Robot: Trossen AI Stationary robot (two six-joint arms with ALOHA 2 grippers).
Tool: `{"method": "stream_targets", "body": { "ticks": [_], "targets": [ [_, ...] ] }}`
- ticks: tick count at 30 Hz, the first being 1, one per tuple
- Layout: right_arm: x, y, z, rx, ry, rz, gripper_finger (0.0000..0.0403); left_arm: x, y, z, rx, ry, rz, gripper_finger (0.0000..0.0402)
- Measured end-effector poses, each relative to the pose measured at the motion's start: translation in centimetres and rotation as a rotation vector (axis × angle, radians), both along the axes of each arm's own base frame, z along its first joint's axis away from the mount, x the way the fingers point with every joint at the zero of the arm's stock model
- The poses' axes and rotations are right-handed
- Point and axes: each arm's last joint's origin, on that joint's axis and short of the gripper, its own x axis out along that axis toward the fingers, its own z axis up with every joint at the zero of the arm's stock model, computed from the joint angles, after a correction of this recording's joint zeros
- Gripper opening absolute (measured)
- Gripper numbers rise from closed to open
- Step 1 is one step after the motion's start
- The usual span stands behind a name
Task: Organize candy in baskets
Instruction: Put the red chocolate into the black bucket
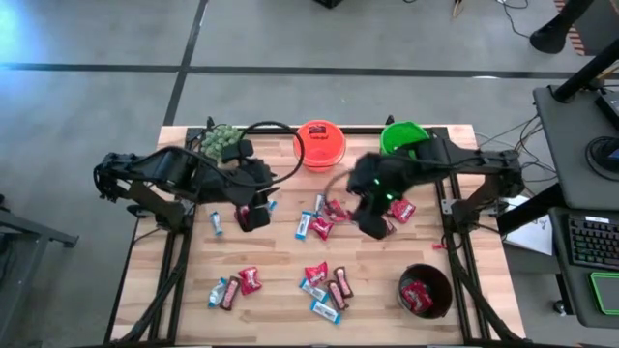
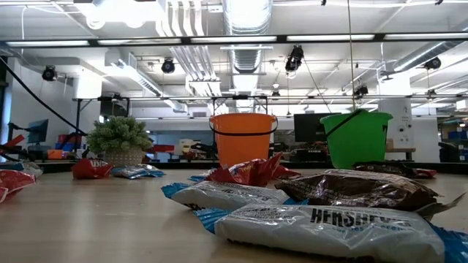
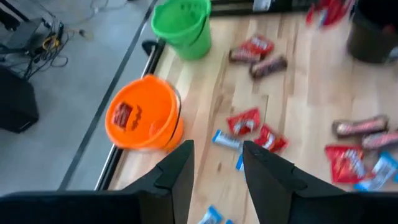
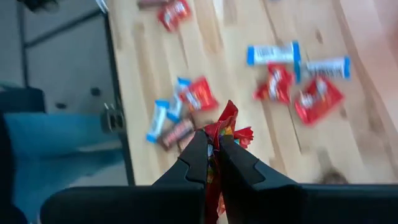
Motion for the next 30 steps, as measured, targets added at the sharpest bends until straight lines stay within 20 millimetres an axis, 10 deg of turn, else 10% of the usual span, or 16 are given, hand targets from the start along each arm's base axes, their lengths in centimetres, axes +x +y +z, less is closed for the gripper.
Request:
{"method": "stream_targets", "body": {
  "ticks": [30],
  "targets": [
    [-6.8, 11.9, -7.7, -0.052, 0.507, -0.295, 0.0012, -1.5, -0.1, -1.9, -0.1, 0.265, -0.092, 0.0117]
  ]
}}
